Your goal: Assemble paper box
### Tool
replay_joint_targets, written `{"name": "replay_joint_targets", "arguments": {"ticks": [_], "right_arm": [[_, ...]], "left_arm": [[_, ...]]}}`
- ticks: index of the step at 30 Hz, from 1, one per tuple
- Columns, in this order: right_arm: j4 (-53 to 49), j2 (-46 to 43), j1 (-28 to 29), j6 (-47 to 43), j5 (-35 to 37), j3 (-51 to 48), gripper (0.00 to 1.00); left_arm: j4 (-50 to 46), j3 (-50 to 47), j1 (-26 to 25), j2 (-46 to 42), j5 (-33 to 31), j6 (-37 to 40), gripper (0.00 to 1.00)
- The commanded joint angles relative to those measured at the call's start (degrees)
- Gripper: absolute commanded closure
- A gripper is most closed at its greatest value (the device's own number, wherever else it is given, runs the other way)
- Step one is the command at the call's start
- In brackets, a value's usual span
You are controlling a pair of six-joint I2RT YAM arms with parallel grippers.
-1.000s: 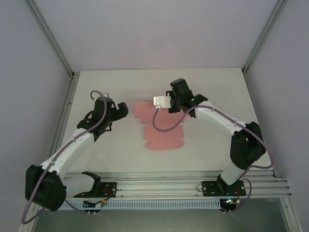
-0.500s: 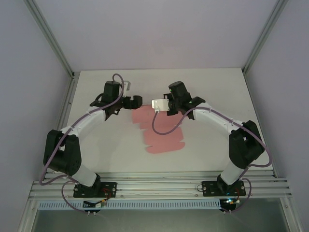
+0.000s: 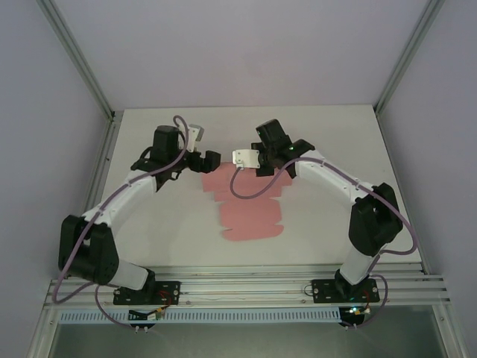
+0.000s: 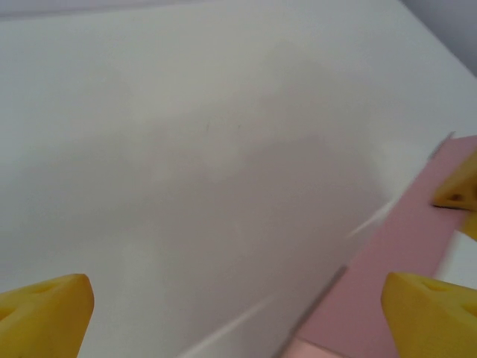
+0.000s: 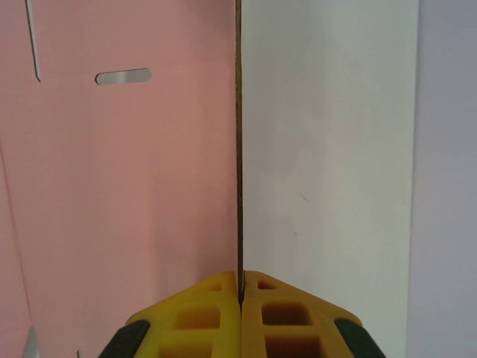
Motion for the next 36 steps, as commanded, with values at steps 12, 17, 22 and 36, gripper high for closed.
{"name": "replay_joint_targets", "arguments": {"ticks": [12, 17, 22, 36], "right_arm": [[-16.14, 0.58, -0.94, 3.29, -10.76, 8.54, 1.00], [-21.05, 3.05, -1.16, 5.19, -11.40, 13.10, 1.00], [-24.95, 4.74, -2.21, 6.65, -14.09, 16.86, 1.00], [-28.43, 7.57, -2.62, 7.87, -13.36, 20.10, 1.00]], "left_arm": [[-18.33, 10.91, -0.17, 3.45, 14.45, 21.35, 0.45], [-21.40, 14.43, -1.76, 5.87, 16.20, 24.47, 0.48], [-23.81, 15.41, -3.32, 7.43, 14.94, 26.23, 0.48], [-16.70, 14.40, -7.48, 6.72, 5.24, 24.32, 0.70]]}}
